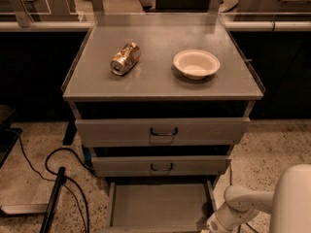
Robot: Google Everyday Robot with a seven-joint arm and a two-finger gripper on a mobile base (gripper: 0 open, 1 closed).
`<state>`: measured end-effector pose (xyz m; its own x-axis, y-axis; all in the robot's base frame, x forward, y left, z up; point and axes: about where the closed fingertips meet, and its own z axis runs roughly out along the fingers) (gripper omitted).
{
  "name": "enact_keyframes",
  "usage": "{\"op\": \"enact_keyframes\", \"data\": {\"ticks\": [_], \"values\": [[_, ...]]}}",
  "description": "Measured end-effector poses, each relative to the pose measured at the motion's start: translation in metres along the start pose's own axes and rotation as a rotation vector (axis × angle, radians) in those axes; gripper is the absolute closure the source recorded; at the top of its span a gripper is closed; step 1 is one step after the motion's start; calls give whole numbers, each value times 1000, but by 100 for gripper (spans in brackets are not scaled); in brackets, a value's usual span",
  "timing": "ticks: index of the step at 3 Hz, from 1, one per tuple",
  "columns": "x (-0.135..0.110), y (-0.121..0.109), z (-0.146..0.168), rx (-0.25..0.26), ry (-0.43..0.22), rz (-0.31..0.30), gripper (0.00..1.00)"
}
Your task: Close bottom drawer
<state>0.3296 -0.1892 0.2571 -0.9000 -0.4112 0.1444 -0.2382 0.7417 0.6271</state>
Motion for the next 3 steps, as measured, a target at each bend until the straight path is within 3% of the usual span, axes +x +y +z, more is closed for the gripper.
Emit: {"op": "enact_keyframes", "data": {"ticks": [2,3], "values": [[-3,-7,5,-24,-15,14,100],[-20,-27,7,-29,-114,74,100]]}}
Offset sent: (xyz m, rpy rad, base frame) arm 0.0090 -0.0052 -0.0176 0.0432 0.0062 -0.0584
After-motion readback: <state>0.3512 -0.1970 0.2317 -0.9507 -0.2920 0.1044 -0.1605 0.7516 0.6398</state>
